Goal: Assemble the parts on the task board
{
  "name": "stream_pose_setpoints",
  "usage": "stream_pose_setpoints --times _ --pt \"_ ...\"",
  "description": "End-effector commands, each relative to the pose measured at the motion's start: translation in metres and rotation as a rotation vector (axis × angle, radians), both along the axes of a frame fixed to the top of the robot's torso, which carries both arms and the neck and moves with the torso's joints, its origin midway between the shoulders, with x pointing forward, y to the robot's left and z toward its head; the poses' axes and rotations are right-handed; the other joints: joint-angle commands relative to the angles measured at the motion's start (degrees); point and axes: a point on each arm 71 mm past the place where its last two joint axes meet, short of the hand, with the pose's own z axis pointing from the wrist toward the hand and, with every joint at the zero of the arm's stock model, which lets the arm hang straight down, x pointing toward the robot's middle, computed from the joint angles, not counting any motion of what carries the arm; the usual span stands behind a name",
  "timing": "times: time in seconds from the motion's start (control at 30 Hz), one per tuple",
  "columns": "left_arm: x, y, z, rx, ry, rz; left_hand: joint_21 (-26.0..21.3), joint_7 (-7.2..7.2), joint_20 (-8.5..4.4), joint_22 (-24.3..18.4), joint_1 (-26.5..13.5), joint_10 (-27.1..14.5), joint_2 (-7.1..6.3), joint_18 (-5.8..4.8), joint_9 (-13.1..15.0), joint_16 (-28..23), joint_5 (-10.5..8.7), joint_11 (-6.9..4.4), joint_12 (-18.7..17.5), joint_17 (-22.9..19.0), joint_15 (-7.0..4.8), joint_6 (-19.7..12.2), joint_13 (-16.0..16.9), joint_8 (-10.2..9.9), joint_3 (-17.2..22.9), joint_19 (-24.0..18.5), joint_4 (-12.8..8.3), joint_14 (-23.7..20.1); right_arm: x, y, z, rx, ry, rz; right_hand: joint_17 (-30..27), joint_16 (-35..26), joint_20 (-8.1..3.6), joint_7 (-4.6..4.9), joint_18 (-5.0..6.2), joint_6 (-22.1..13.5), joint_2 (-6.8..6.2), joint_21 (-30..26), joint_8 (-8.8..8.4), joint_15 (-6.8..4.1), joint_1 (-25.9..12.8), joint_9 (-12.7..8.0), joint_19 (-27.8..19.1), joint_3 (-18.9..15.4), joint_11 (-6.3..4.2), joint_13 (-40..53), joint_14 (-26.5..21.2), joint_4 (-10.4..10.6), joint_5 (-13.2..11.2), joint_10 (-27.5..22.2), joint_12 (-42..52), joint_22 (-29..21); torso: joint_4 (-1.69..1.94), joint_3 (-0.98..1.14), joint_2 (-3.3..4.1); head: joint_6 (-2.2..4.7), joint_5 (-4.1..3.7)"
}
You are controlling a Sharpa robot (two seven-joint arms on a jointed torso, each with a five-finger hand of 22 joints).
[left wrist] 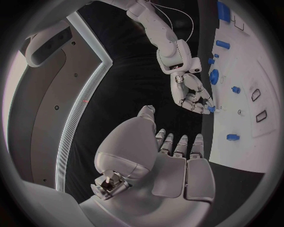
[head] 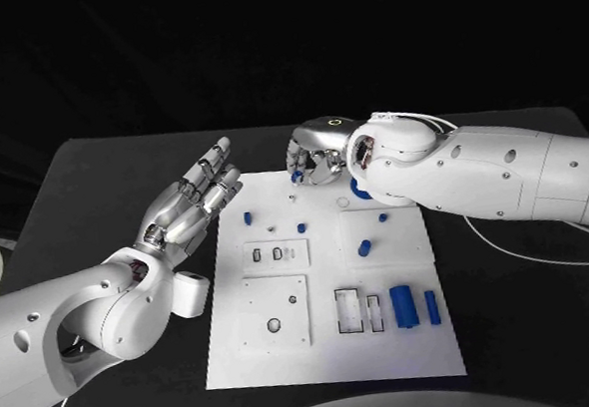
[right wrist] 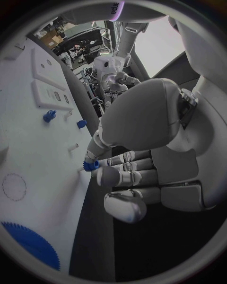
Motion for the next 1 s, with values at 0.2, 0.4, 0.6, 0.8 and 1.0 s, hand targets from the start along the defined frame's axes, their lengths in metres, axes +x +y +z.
stream_pose_setpoints --times 0.2,0.4,0.6,0.8,1.0 --pt "-0.0005 -0.0026 0.0013 -0.019 0.001 -0.021 -0.4 0.56 0.41 -0.1 0.6 -0.1 0.07 0.97 0.1 -0.2 0.32 0.44 0.3 -0.1 0.49 0.0 0.0 0.2 0.0 0.0 -0.5 -0.1 0.002 0.0002 -0.0021 -0.013 -0.016 0.001 -0.3 -0.5 0.17 0.24 -0.4 -0.7 0.56 -0.5 -0.61 0.23 1.4 -0.2 -0.8 0.4 0.55 -0.1 -0.8 0.0 0.0 -0.3 -0.6 -0.2 -0.16 0.0 0.0 -0.19 -0.01" --pt "-0.0002 -0.0034 0.0009 -0.024 0.007 -0.023 -0.4 0.64 0.45 -0.1 0.6 -0.1 0.07 0.97 0.1 -0.2 0.36 0.47 0.3 -0.1 0.56 0.1 0.0 0.2 0.0 0.0 -0.6 -0.1 0.0022 0.0005 -0.003 -0.019 -0.015 -0.003 -0.2 -0.4 0.34 0.5 -0.42 -1.2 0.34 -0.5 -1.1 0.44 1.3 -0.4 -0.9 0.5 0.81 -0.2 -1.0 0.0 -0.1 -0.9 -1.1 0.0 -0.13 -0.02 -0.02 -0.17 -0.17" --pt "-0.0001 -0.0045 0.0004 -0.027 0.017 -0.028 -0.4 0.97 0.55 -0.1 0.6 -0.1 0.12 0.98 0.1 -0.2 0.44 0.69 0.4 -0.1 0.74 0.5 0.1 0.3 0.1 0.0 -0.7 -0.1 0.0026 0.0009 -0.0054 -0.049 -0.006 -0.013 -0.9 -0.8 0.88 0.89 -0.28 -2.8 -0.27 -0.9 -2.43 1.02 0.8 -1.0 -1.8 0.7 1.46 -0.4 -1.9 0.2 -0.3 -2.8 -2.3 -0.4 -0.05 -0.04 -0.02 -0.33 -0.36" --pt "0.0005 -0.0048 -0.0004 -0.036 0.031 -0.026 -0.4 1.21 0.63 -0.1 0.6 0.0 0.17 0.98 0.2 -0.2 0.49 0.89 0.5 -0.1 0.87 0.7 0.1 0.3 0.2 0.0 -0.9 -0.1 0.0021 0.0025 -0.008 -0.051 0.0 -0.006 -1.1 -0.9 1.03 0.96 -0.23 -3.2 -0.42 -1.0 -2.78 1.15 0.6 -1.2 -2.0 0.7 1.62 -0.3 -2.2 0.4 -0.5 -3.2 -2.5 -0.5 -0.02 -0.05 -0.05 -0.41 -0.41" --pt "0.001 -0.005 -0.001 -0.043 0.044 -0.025 -0.4 1.4 0.68 -0.1 0.6 0.0 0.2 0.98 0.2 -0.2 0.54 1.0 0.6 -0.1 0.97 0.9 0.1 0.4 0.2 0.0 -1.0 -0.1 0.0007 0.0044 -0.0107 -0.043 0.008 0.004 -1.0 -0.8 1.1 0.98 -0.24 -3.4 -0.51 -1.0 -2.94 1.19 0.6 -1.2 -2.0 0.8 1.65 -0.3 -2.3 0.4 -0.6 -3.4 -2.6 -0.3 0.01 -0.05 -0.09 -0.43 -0.36"
